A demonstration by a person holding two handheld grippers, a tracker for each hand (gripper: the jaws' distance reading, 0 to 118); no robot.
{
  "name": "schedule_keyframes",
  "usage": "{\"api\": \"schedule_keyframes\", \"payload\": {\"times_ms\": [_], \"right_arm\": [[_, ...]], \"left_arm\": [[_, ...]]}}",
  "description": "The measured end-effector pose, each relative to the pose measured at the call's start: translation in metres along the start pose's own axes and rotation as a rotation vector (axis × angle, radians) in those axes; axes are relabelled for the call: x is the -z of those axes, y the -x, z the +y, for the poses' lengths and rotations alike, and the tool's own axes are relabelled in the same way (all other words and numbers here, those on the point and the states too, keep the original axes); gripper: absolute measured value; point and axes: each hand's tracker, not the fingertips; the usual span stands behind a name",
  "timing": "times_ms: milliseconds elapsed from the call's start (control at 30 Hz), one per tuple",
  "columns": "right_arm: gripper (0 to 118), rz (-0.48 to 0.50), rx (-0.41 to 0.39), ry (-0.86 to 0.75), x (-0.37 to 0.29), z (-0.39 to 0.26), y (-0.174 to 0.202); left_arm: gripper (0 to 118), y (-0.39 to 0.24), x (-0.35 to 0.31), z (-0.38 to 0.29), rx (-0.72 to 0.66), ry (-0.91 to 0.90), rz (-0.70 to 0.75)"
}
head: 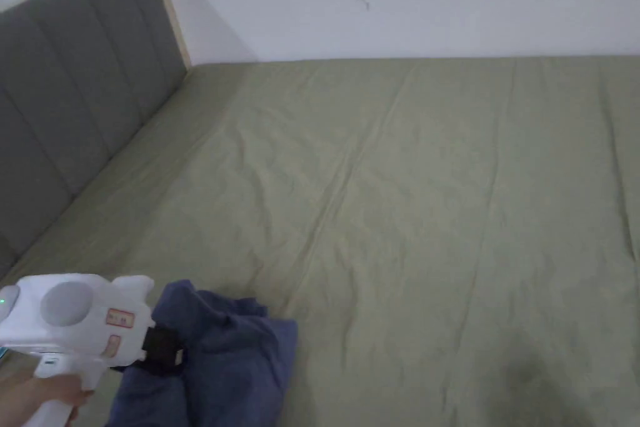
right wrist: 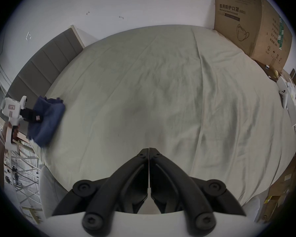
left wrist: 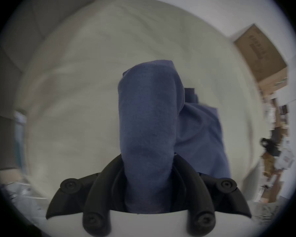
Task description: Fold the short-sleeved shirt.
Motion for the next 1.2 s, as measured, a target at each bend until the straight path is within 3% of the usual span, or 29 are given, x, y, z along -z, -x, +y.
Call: {"api": "schedule_keyframes", "payload": {"times_ms": [100,133,167,200,233,267,400,467,533,567,600,700,833,900,1033,1200], "right_arm": [[1,0.003,0.017,0.025,0.005,-0.007,0.0],[1,-0.002,0.021,0.033,0.005,-0.008,0.001],[1,-0.006,0.024,0.037,0.006,-0.009,0.001],[1,-0.006,0.024,0.038,0.005,-0.01,0.001],[1,-0.005,0.021,0.042,0.005,-0.01,0.001],[1,-0.007,0.017,0.045,0.005,-0.01,0.0],[1,-0.009,0.02,0.031,0.001,-0.007,-0.004],[1,0.001,0.032,0.015,-0.002,-0.005,-0.005],[1,0.012,0.033,-0.003,-0.009,-0.003,-0.005],[1,0.017,0.029,-0.015,-0.012,-0.002,-0.004],[1,0.02,0.025,-0.027,-0.017,-0.001,-0.004],[1,0.045,0.024,-0.071,-0.033,0.0,-0.003],[1,0.053,0.025,-0.173,-0.063,0.002,0.0],[1,0.04,0.011,-0.231,-0.078,0.003,0.004],[1,0.029,-0.021,-0.345,-0.11,0.011,0.013],[1,0.001,-0.055,-0.508,-0.146,0.025,0.025]], "left_arm": [[29,0.025,0.009,0.006,0.017,0.016,0.139],[41,0.03,0.013,0.005,-0.002,0.013,0.116],[63,0.033,0.016,0.006,-0.011,0.019,0.118],[92,0.032,0.015,0.005,-0.024,0.021,0.186],[105,0.032,0.015,0.005,-0.013,0.021,0.242],[107,0.03,0.014,0.004,-0.006,0.011,0.287],[104,0.025,-0.026,-0.008,-0.098,-0.093,0.168],[91,0.01,-0.048,-0.017,-0.154,-0.162,0.095],[39,-0.004,-0.067,-0.025,-0.178,-0.249,0.005],[18,-0.016,-0.075,-0.03,-0.185,-0.283,-0.034],[7,-0.032,-0.081,-0.035,-0.182,-0.305,-0.066],[0,-0.084,-0.098,-0.054,-0.12,-0.379,-0.16],[0,-0.164,-0.12,-0.082,-0.044,-0.503,-0.178],[0,-0.197,-0.124,-0.093,0.013,-0.559,-0.145],[0,-0.265,-0.143,-0.11,0.077,-0.714,0.119],[0,-0.302,-0.177,-0.113,0.118,-0.843,0.017]]}}
